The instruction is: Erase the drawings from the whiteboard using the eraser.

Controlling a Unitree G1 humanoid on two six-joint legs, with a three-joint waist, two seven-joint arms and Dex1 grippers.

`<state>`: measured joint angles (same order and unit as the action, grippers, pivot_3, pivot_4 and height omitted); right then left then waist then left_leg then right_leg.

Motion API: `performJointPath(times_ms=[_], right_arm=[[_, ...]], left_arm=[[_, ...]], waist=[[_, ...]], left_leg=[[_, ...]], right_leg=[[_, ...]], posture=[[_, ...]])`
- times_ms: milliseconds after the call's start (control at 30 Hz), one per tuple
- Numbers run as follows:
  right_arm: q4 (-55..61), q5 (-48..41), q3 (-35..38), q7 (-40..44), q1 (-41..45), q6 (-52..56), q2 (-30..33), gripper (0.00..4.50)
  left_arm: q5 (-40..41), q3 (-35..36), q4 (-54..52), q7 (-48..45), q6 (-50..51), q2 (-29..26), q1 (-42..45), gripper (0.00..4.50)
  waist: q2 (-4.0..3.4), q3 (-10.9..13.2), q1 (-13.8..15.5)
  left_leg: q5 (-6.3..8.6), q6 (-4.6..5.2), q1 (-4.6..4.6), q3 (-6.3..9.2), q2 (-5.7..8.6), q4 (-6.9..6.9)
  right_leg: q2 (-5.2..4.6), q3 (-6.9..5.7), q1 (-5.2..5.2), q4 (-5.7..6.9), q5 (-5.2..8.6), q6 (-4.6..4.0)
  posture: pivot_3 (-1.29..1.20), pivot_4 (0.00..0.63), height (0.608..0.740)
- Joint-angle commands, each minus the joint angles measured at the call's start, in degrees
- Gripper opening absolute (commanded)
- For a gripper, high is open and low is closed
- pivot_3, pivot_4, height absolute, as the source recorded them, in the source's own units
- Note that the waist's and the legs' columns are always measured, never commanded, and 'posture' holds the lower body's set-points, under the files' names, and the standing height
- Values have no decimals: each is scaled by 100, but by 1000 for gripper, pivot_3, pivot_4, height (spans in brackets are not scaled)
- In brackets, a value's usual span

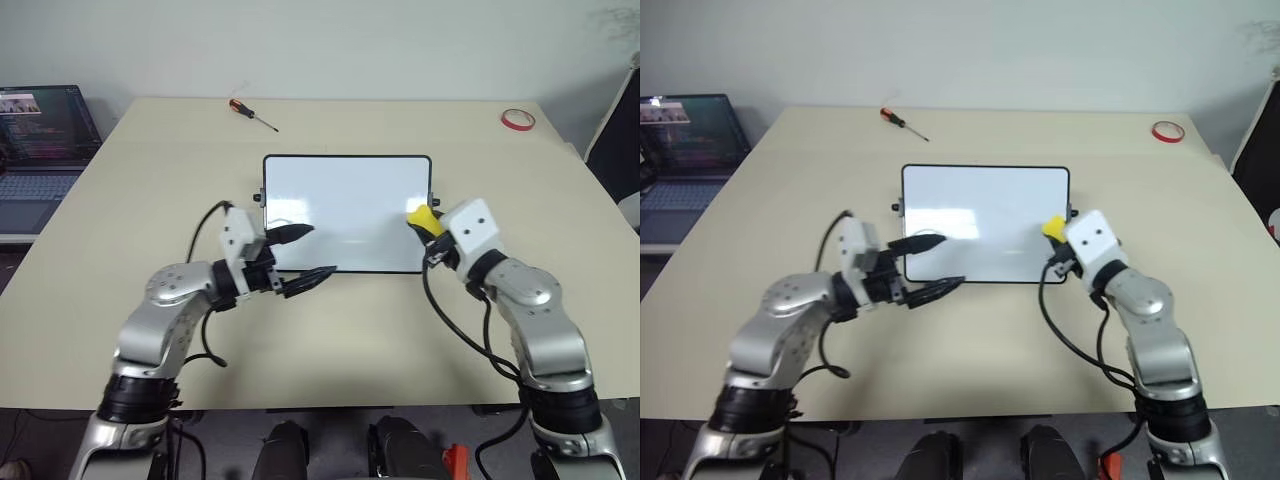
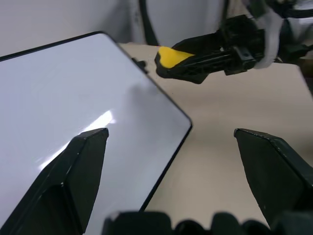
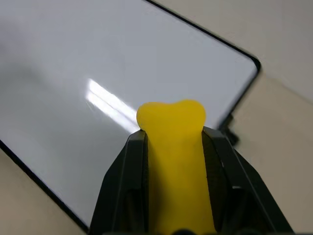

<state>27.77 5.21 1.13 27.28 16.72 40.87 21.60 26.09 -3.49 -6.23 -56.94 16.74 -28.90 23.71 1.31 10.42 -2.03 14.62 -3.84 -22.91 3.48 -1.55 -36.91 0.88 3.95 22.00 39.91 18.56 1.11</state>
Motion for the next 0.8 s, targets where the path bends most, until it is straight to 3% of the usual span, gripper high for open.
performJointPath(times_ms=[33,400,800], right_arm=[[584,-130,452,-216,-233,809,26,1150],[490,-386,1001,-744,-655,1304,-145,1150],[-197,-820,1310,-1324,-149,1388,-652,1150]], left_arm=[[-298,-341,585,-413,-548,199,451,4500],[-1132,-1008,2801,-986,-2035,1323,1590,4500],[-1367,-1006,2916,-1041,-2294,1385,1528,4500]], waist=[[0,0,-1],[0,0,12],[0,0,-2]], left_leg=[[0,0,1,-5,1,0],[1,3,-3,-32,11,-2],[0,3,0,-35,8,-4]], right_leg=[[1,0,0,1,0,0],[14,1,5,-2,2,4],[17,5,7,6,2,4]], posture=[[0,150,740],[0,150,740],[0,150,740]])
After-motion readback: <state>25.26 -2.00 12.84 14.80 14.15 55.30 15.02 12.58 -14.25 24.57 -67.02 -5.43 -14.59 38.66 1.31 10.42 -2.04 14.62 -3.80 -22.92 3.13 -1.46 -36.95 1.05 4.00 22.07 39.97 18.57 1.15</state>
